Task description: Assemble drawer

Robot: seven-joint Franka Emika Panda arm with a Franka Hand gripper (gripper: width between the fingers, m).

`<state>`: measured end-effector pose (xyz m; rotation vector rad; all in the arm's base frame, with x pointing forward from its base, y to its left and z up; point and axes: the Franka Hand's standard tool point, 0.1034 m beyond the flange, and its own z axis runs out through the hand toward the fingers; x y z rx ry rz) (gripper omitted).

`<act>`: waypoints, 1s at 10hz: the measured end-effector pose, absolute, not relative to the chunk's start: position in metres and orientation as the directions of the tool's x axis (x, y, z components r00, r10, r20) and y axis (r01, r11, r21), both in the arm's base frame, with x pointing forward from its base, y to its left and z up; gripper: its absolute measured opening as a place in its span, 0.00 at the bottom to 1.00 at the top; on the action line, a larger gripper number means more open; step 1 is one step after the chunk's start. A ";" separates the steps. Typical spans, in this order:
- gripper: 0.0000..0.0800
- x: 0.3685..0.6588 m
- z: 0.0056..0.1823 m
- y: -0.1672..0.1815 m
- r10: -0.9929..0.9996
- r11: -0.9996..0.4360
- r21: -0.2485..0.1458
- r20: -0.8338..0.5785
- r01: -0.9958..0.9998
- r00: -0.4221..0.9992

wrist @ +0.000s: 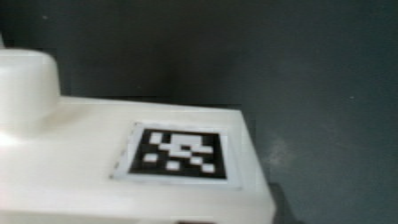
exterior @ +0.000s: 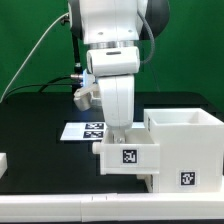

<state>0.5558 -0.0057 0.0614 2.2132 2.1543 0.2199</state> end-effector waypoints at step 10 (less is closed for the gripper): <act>0.06 0.550 0.061 -0.009 0.998 -0.028 0.123 0.061 0.992 0.021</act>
Offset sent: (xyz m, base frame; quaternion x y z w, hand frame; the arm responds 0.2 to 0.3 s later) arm 0.0000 0.0000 0.0000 0.0000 0.0000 0.0000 1.0000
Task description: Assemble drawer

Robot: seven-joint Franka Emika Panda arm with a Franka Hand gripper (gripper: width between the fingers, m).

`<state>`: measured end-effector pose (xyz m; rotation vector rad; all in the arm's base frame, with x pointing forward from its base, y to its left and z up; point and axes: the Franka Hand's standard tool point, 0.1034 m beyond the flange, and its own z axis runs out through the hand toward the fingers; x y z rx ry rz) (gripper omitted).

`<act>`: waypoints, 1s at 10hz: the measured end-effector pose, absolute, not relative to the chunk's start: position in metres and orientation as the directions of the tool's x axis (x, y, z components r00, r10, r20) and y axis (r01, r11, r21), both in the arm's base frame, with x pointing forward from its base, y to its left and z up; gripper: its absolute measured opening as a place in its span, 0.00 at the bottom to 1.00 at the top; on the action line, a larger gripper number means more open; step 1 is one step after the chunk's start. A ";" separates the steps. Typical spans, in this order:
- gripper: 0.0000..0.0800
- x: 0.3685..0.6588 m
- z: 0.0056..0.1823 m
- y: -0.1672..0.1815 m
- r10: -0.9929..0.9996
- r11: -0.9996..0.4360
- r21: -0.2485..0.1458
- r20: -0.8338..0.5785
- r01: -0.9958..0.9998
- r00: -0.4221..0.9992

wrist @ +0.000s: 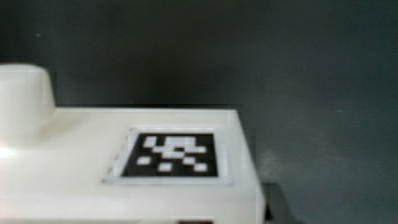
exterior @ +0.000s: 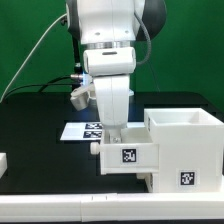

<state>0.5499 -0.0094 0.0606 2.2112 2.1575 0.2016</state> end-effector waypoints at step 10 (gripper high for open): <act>0.06 0.555 0.063 -0.005 0.998 -0.021 0.137 0.063 0.990 0.012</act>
Offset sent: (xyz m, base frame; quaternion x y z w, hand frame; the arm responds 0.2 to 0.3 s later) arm 0.0000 0.0000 0.0000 0.0000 0.0000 0.0000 1.0000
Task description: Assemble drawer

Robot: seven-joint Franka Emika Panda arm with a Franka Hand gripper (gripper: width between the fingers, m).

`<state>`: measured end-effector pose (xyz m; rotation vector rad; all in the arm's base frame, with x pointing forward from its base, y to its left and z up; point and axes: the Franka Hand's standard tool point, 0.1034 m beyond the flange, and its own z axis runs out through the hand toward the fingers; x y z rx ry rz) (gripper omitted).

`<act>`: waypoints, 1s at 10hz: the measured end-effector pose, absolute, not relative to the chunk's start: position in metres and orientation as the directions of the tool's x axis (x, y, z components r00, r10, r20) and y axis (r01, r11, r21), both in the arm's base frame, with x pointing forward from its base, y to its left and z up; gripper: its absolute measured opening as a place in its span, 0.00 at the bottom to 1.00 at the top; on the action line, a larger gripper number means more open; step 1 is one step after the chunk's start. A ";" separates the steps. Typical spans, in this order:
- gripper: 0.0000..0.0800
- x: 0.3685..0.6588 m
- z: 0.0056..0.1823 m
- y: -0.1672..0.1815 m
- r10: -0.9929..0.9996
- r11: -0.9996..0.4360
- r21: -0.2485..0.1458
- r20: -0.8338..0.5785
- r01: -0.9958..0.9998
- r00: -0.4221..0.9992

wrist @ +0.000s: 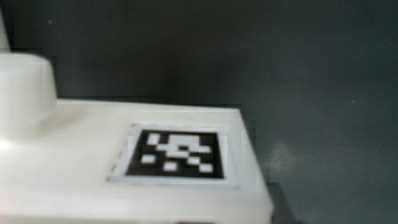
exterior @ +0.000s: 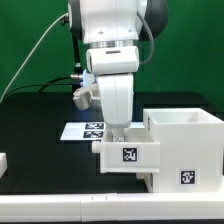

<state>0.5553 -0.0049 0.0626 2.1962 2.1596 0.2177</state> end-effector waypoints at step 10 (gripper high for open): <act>0.06 0.554 0.060 0.004 0.998 -0.011 0.110 0.057 0.994 0.005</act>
Offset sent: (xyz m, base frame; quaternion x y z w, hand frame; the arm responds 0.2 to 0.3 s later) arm -0.0123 -0.0036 0.0023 -0.0059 -0.0103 -0.0884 0.9960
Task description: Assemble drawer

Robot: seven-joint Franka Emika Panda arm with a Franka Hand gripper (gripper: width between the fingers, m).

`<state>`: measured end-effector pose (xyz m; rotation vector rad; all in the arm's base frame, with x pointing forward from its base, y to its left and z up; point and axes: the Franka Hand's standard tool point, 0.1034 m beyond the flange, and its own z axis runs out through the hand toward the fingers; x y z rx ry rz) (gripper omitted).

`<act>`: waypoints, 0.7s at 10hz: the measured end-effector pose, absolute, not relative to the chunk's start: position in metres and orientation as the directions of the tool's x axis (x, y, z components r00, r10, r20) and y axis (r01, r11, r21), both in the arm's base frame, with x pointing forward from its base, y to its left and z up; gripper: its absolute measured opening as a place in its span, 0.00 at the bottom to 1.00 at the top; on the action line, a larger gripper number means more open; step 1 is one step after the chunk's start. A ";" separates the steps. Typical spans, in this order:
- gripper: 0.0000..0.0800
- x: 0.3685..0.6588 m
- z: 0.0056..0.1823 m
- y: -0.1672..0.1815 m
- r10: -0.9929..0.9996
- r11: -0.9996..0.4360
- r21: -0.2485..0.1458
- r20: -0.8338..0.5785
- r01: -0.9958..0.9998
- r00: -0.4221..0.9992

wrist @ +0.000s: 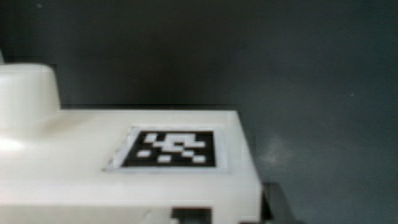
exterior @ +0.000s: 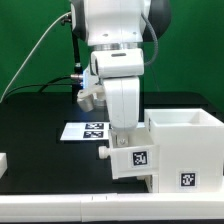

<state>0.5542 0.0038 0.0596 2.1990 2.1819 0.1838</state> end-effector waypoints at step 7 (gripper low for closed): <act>0.06 0.551 0.062 0.012 0.995 -0.082 0.090 0.059 0.993 0.077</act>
Offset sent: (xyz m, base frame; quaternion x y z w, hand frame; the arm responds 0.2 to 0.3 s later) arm 0.0030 0.0237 0.0023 -0.0055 0.0062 0.0141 0.9999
